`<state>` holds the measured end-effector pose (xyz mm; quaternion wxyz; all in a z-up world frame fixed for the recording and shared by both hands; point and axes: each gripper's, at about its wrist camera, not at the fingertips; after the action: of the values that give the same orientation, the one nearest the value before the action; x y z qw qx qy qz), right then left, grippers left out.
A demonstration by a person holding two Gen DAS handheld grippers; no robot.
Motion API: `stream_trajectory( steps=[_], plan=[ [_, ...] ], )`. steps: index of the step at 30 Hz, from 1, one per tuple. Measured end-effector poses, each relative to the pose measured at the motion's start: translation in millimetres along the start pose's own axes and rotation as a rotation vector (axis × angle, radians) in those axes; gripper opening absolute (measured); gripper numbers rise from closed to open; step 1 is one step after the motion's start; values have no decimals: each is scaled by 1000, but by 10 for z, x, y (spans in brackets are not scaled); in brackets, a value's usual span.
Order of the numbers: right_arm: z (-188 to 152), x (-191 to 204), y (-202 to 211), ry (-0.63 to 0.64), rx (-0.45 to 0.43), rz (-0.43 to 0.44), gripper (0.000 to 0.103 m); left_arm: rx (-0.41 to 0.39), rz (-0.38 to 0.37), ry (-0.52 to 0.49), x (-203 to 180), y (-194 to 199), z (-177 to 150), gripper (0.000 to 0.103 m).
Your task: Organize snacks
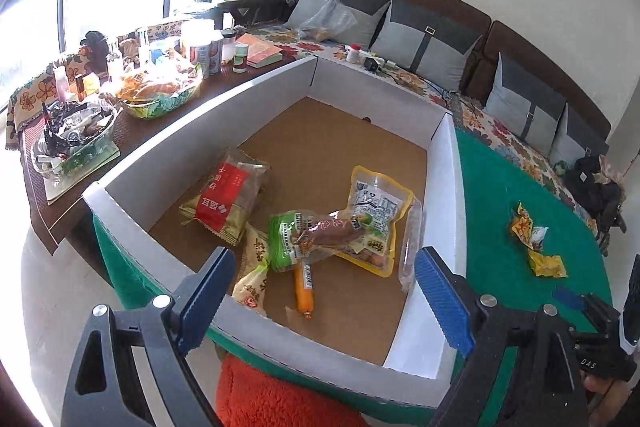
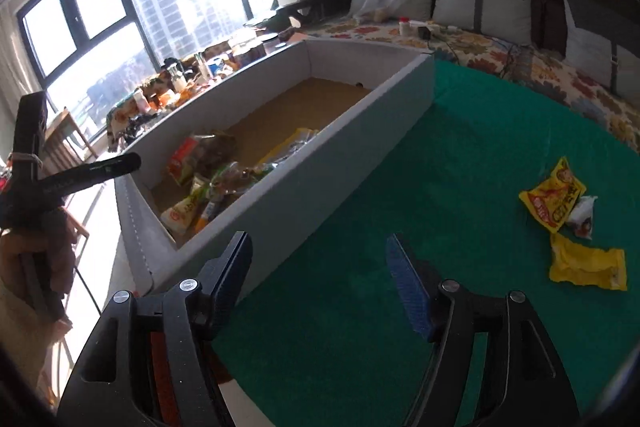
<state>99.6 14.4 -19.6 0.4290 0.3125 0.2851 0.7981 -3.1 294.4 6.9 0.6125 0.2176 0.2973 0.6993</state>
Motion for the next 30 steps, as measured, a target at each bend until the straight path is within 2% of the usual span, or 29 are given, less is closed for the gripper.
stream_trajectory(
  steps=[3,8,11,15,17,22,25,28,30],
  plan=[
    [-389,-750,116,14,5,-198,73,-31,-61,-72,-514,87,105,93],
    [-760,-1853,500,-179,-67,-397,73,-41,-208,-209,-1609,1,248,101],
    [-847,-2259,639,-281,-82,-453,73,34,-277,-296,-2285,-333,198,101],
    [-741,-2525,683,-316,-42,-540,73,173,-300,-352,-2932,-967,-25,101],
    [-707,-2644,697,-332,-50,-558,73,222,-280,-359,-3101,-1250,-116,101],
    [-699,-2824,693,-386,-34,-561,76,261,-181,-413,-3265,-1723,-215,101],
    [-698,-2869,649,-391,-14,-575,76,263,-129,-455,-3262,-1876,-267,101],
    [-702,-2884,645,-407,-29,-566,79,204,-128,-455,-3217,-1867,-330,103],
    [-706,-2892,638,-410,-36,-563,80,192,-129,-453,-3201,-1860,-347,103]
  ],
)
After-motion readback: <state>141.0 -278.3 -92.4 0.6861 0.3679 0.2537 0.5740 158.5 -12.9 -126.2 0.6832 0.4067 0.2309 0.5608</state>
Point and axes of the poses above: each gripper's, at about its wrist camera, not at the fingertips, and y roughly against the way its jaws point, x to its left, z to its top, and after that the axes turned 15 degrees about -y, right-handed
